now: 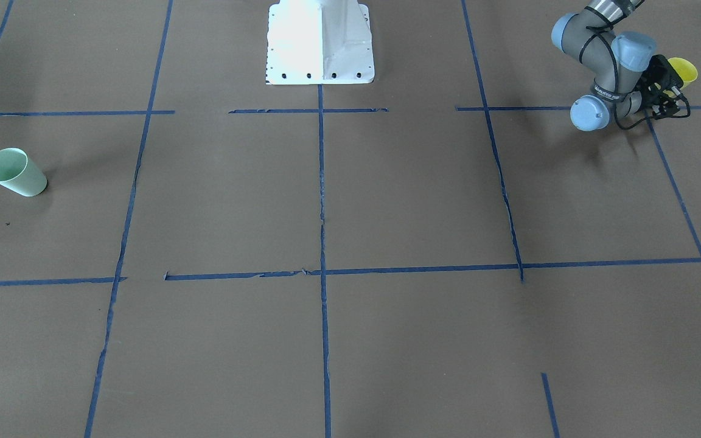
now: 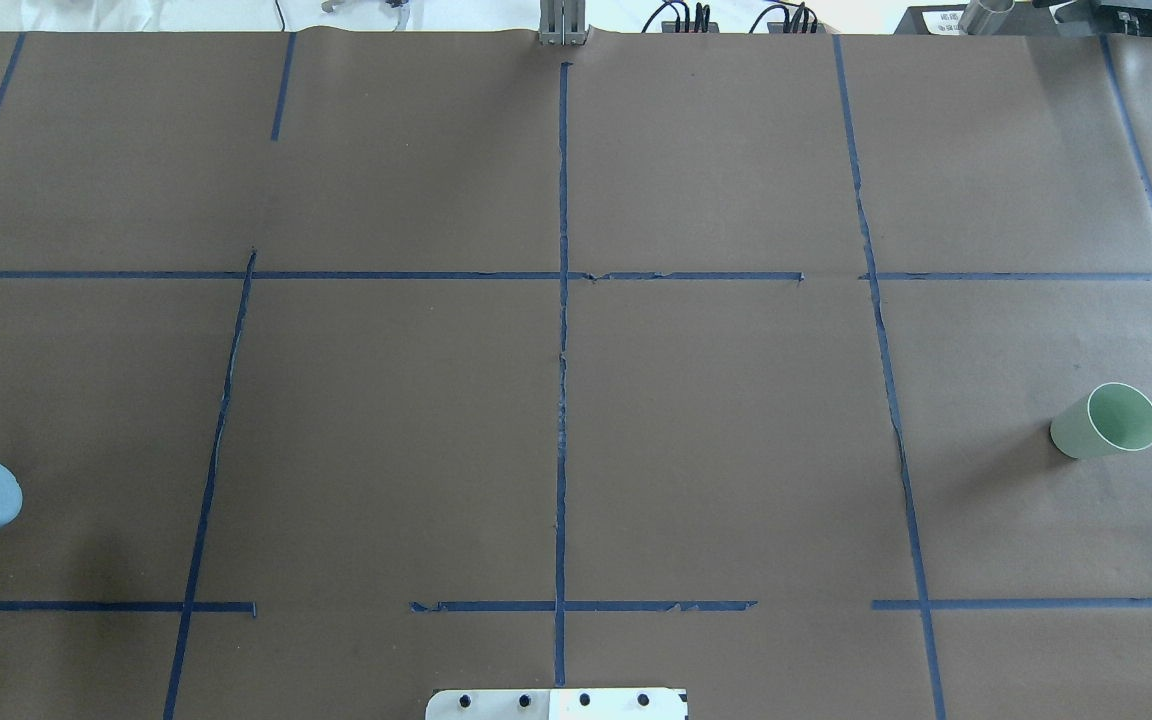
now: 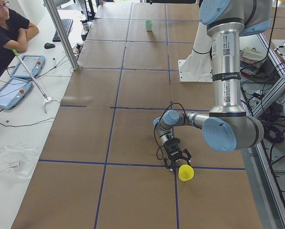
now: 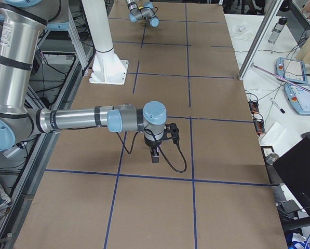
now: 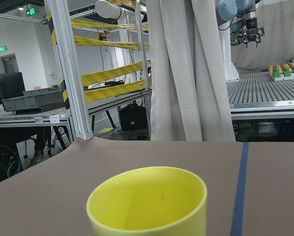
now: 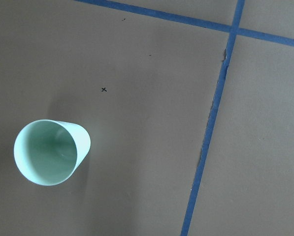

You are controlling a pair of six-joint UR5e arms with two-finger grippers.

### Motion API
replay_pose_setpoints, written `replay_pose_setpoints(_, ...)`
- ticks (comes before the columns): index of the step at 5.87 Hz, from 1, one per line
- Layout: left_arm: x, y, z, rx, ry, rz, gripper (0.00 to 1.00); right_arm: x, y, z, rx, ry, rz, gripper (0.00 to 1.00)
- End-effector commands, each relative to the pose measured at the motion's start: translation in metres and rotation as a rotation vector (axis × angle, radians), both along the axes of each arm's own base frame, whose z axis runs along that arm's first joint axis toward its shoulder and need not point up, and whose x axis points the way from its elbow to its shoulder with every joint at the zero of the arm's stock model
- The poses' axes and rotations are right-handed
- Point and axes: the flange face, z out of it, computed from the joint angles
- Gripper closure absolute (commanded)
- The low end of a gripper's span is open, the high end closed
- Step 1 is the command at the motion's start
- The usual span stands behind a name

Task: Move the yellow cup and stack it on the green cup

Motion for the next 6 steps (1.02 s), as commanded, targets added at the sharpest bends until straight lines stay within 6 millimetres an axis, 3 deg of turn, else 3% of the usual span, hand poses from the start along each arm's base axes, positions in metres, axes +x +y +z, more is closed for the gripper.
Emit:
replay_pose_setpoints(1, 0.007, 0.013, 0.005, -0.001, -0.018, -0.007, 0.0, 0.0, 0.0, 0.0, 0.001, 0.0, 0.0, 0.0)
replay_pose_setpoints(5, -0.003, 0.017, 0.035, -0.008, -0.045, 0.0, 0.02, 0.001, 0.001, -0.001, 0.003, 0.0, 0.0, 0.0)
replay_pose_setpoints(6, -0.005, 0.018, 0.045, -0.006, -0.046, -0.002, 0.09, 0.001, 0.0, -0.003, 0.006, -0.001, 0.0, 0.0)
